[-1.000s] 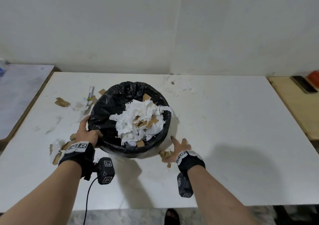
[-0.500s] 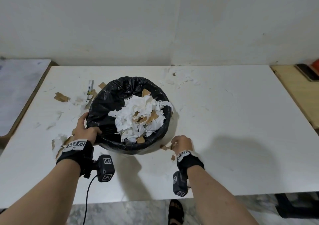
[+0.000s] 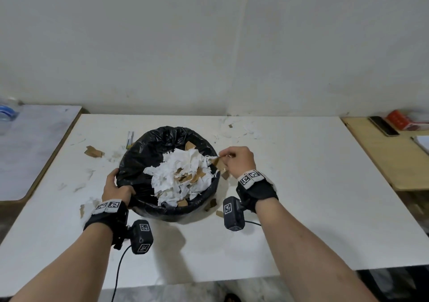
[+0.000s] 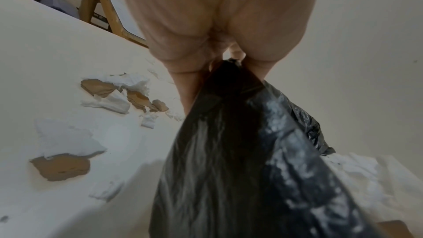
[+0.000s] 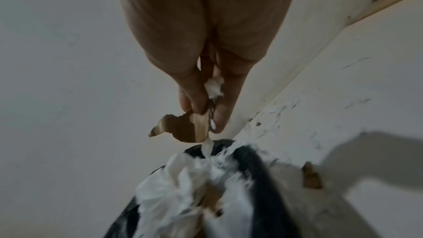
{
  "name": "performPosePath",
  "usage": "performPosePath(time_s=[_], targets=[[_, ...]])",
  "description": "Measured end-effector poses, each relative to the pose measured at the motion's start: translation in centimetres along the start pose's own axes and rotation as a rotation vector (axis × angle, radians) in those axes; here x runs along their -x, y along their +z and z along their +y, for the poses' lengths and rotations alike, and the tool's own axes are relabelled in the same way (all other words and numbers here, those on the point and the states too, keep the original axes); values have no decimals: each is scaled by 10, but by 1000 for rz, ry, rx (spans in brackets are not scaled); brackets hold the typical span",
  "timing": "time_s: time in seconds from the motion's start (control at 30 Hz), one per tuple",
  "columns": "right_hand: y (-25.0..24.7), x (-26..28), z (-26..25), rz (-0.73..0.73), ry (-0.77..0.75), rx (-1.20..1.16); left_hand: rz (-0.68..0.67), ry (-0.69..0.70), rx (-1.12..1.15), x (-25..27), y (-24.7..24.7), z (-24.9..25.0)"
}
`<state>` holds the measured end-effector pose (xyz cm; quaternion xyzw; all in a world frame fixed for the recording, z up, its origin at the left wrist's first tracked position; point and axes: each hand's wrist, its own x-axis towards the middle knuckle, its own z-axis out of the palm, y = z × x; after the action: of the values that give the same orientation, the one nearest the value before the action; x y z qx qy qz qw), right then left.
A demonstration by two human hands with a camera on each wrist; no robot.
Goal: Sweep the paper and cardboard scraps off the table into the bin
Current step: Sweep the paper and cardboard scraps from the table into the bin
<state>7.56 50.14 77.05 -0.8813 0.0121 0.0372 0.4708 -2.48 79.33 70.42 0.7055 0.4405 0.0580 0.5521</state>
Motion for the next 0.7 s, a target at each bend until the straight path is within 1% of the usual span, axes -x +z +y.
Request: performPosePath(time_s=[0.03,0.1,0.17,0.2,0.23,0.3,0.37,0.4,0.43,0.47,0.57,0.63,0.7], targets=[[6,2,-8,-14,-10,-44,-1,-7,-4,0,2,2],[20,3,-18,-92,-13,-98,0,-20,-32,-4,7,3],[29,0,-21,-186,-25,-83,-9,-15,-43,-13,15,3],[30,-6,-20,-197,-32,-79,-14,-12,-46,-15,18,5],[28,-13,-19,-177,-44,-90,-16,4,-54,-15,21,11],[19,-29,-10,-93,-51,-115,0,11,-18,-14,27,23],[7,-48,7,-5,-14,-103,29,3,21,-18,31,29],[3,-57,20,7,12,-54,53,-1,43,-21,32,31],[0,-64,33,-23,31,23,73,-6,70,-23,32,32],[1,-70,47,-98,53,123,93,-10,90,-26,33,31],[20,-71,82,-398,71,400,146,-36,137,-29,34,30],[40,-63,98,-632,4,556,177,-48,156,-30,34,26],[61,-51,108,-875,-97,729,210,-57,164,-32,33,21]])
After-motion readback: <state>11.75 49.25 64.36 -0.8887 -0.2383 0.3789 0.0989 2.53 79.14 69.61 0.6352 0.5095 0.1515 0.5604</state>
